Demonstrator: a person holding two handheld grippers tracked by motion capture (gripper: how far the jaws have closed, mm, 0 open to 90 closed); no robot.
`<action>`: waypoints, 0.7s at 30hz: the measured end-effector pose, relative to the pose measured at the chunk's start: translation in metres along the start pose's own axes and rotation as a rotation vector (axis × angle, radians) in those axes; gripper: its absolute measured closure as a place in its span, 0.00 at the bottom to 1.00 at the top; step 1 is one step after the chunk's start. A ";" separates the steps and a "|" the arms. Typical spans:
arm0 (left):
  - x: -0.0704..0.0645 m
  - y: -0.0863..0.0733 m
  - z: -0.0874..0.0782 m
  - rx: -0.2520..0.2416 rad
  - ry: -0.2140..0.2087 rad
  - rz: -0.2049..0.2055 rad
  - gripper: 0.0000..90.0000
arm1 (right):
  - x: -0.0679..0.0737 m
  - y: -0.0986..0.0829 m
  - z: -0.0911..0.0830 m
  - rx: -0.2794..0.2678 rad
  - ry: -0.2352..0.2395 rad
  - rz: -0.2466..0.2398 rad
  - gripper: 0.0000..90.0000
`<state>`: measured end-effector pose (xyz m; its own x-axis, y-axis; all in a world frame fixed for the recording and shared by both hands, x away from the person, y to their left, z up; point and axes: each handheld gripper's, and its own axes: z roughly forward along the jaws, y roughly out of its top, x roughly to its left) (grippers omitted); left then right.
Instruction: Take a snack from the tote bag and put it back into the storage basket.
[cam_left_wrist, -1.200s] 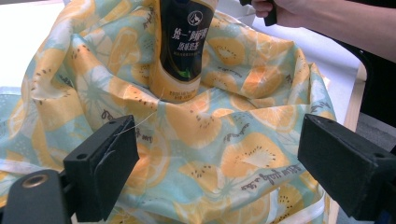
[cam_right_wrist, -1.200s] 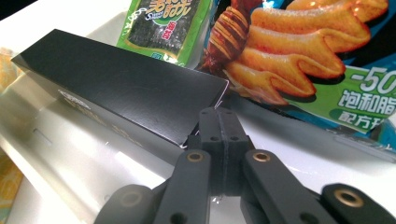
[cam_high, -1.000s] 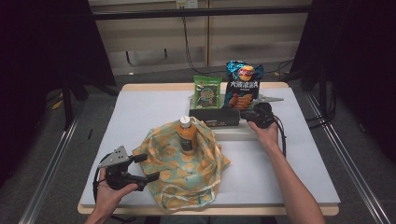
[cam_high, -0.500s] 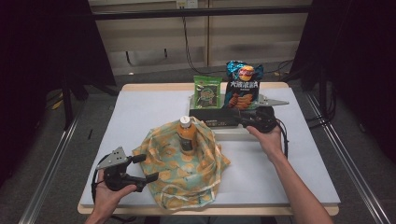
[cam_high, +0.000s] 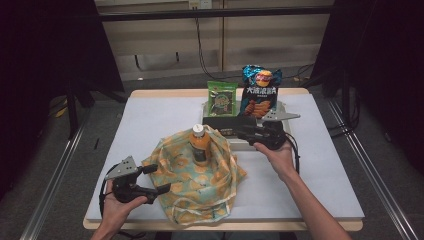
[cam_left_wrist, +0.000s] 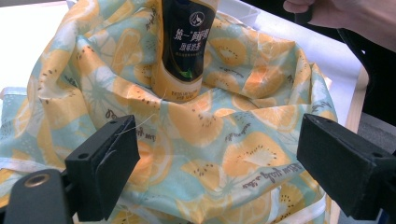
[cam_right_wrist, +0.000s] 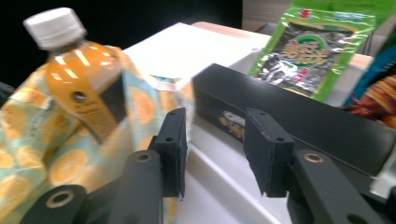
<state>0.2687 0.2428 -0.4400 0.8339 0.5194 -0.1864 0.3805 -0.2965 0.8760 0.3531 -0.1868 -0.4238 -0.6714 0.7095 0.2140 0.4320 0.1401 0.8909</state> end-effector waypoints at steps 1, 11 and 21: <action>0.000 0.000 0.000 0.001 0.001 0.002 0.14 | 0.002 0.000 0.000 0.001 0.007 0.000 0.73; -0.004 0.001 -0.003 -0.010 0.018 0.005 0.14 | 0.030 0.001 0.005 0.016 0.064 -0.049 0.74; 0.000 0.001 -0.001 -0.002 0.018 0.004 0.14 | 0.058 -0.001 0.023 0.050 0.093 -0.097 0.58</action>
<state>0.2680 0.2434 -0.4388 0.8282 0.5326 -0.1744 0.3760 -0.2974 0.8776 0.3276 -0.1295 -0.4211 -0.7632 0.6244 0.1659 0.3903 0.2410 0.8886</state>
